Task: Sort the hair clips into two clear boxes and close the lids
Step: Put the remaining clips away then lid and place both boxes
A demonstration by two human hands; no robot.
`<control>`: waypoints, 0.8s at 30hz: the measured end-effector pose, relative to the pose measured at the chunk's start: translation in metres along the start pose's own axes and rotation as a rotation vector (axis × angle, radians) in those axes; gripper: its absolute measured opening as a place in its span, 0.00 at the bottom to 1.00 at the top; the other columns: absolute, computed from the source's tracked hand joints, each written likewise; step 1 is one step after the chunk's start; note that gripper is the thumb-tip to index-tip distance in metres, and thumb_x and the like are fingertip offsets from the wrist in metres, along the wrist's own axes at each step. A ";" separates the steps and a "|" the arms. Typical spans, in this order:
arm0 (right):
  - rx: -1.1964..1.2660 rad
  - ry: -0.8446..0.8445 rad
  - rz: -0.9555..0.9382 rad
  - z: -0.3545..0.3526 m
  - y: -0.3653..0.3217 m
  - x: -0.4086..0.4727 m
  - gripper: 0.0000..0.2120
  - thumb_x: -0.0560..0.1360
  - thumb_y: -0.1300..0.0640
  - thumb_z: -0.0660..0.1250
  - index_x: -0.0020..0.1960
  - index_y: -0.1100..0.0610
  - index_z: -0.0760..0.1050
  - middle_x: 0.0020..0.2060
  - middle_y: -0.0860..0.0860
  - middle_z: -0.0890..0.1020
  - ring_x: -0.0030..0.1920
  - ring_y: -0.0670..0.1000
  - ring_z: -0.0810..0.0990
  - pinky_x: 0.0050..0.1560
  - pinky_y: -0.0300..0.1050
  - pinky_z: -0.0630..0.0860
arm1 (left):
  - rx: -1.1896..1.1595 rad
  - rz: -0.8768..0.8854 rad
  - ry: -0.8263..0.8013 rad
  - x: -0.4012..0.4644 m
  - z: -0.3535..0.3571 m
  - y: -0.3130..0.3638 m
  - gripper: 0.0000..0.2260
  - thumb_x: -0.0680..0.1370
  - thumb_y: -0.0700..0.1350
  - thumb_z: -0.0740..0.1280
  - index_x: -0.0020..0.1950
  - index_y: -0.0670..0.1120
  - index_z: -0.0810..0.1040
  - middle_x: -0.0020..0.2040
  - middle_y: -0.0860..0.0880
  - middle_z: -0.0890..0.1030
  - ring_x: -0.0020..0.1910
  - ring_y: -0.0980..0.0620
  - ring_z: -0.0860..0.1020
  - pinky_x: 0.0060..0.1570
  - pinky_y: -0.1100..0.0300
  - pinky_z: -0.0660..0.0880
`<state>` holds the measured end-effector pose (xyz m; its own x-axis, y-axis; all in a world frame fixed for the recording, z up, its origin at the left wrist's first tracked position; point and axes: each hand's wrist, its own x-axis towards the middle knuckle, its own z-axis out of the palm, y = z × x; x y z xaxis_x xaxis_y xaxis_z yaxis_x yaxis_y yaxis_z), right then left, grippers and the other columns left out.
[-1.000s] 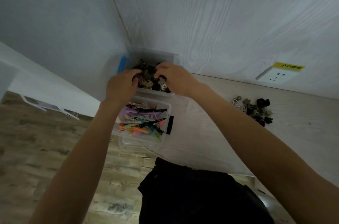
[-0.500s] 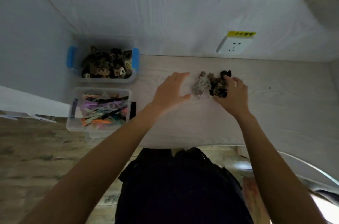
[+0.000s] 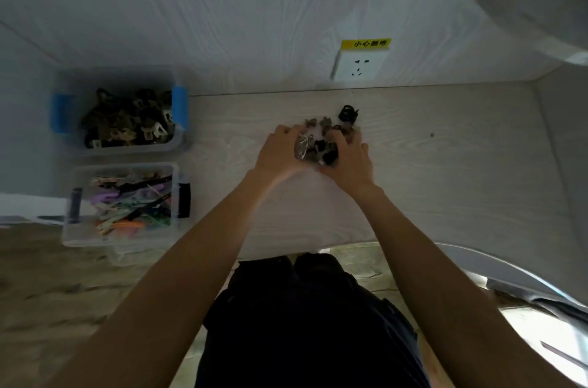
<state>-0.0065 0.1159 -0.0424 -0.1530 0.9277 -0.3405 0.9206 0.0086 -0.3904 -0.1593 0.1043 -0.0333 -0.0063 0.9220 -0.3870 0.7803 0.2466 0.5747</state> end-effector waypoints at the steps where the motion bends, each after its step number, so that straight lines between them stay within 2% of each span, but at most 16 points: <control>1: -0.001 0.007 -0.019 0.002 0.002 -0.001 0.26 0.70 0.51 0.71 0.65 0.48 0.65 0.64 0.59 0.64 0.59 0.62 0.69 0.49 0.53 0.74 | -0.019 -0.008 0.011 -0.003 -0.001 -0.004 0.31 0.68 0.50 0.73 0.68 0.49 0.67 0.65 0.41 0.69 0.60 0.41 0.72 0.60 0.55 0.68; 3: 0.014 0.018 -0.038 0.003 0.002 -0.002 0.25 0.71 0.53 0.70 0.65 0.49 0.66 0.63 0.59 0.65 0.58 0.61 0.70 0.49 0.52 0.73 | -0.035 -0.001 0.035 -0.008 -0.003 -0.012 0.29 0.69 0.46 0.73 0.68 0.49 0.67 0.65 0.42 0.69 0.60 0.42 0.73 0.58 0.58 0.67; 6: 0.027 -0.042 -0.059 0.005 -0.006 0.000 0.31 0.69 0.51 0.72 0.68 0.46 0.63 0.64 0.59 0.63 0.59 0.61 0.68 0.53 0.54 0.73 | -0.029 0.008 0.045 -0.011 -0.003 -0.015 0.28 0.70 0.43 0.71 0.68 0.50 0.67 0.64 0.42 0.69 0.60 0.44 0.73 0.59 0.57 0.68; 8: -0.001 -0.080 -0.091 0.006 -0.010 0.002 0.30 0.69 0.50 0.72 0.68 0.44 0.64 0.64 0.59 0.63 0.59 0.61 0.68 0.54 0.54 0.74 | -0.054 0.002 0.041 -0.012 -0.003 -0.014 0.29 0.69 0.43 0.71 0.68 0.50 0.67 0.64 0.43 0.69 0.60 0.45 0.74 0.57 0.59 0.68; 11: 0.005 -0.086 -0.117 0.005 -0.008 0.005 0.23 0.69 0.52 0.72 0.61 0.50 0.70 0.61 0.59 0.66 0.57 0.62 0.71 0.55 0.54 0.75 | -0.112 0.000 0.042 -0.014 -0.004 -0.021 0.28 0.69 0.45 0.73 0.66 0.52 0.69 0.63 0.45 0.71 0.59 0.47 0.74 0.55 0.63 0.68; 14: 0.071 -0.096 -0.087 0.001 0.000 0.004 0.23 0.67 0.55 0.74 0.59 0.54 0.71 0.60 0.59 0.67 0.56 0.61 0.72 0.56 0.51 0.74 | -0.184 -0.005 0.069 -0.018 -0.007 -0.030 0.26 0.69 0.49 0.74 0.65 0.52 0.70 0.61 0.47 0.72 0.58 0.49 0.74 0.60 0.57 0.70; 15: 0.102 -0.085 -0.077 0.000 0.003 0.002 0.23 0.66 0.55 0.75 0.59 0.54 0.72 0.60 0.59 0.68 0.55 0.60 0.73 0.55 0.47 0.73 | -0.197 -0.002 0.079 -0.020 -0.009 -0.033 0.26 0.69 0.49 0.74 0.65 0.52 0.70 0.62 0.47 0.72 0.59 0.49 0.74 0.61 0.56 0.70; 17: 0.160 -0.055 -0.049 -0.002 0.010 -0.003 0.23 0.66 0.56 0.75 0.59 0.54 0.73 0.58 0.58 0.69 0.54 0.57 0.73 0.51 0.42 0.69 | -0.195 0.000 0.097 -0.023 -0.010 -0.038 0.27 0.69 0.48 0.74 0.66 0.52 0.70 0.62 0.47 0.72 0.59 0.50 0.73 0.59 0.59 0.69; 20: 0.240 -0.011 0.016 -0.006 0.014 -0.009 0.20 0.67 0.56 0.75 0.57 0.55 0.73 0.55 0.58 0.70 0.51 0.55 0.73 0.49 0.40 0.68 | -0.154 -0.013 0.098 -0.025 -0.009 -0.043 0.27 0.69 0.48 0.74 0.65 0.52 0.70 0.62 0.46 0.71 0.58 0.50 0.73 0.54 0.64 0.65; 24: 0.358 0.061 0.053 -0.007 0.013 -0.012 0.15 0.68 0.55 0.74 0.52 0.56 0.74 0.53 0.58 0.74 0.46 0.49 0.70 0.41 0.33 0.66 | -0.168 -0.010 0.071 -0.025 -0.008 -0.046 0.30 0.68 0.51 0.75 0.67 0.52 0.69 0.63 0.46 0.69 0.59 0.51 0.72 0.55 0.64 0.64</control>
<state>0.0098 0.1074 -0.0377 -0.0767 0.9438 -0.3214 0.7410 -0.1617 -0.6518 -0.2000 0.0721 -0.0441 -0.0617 0.9366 -0.3448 0.6645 0.2963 0.6860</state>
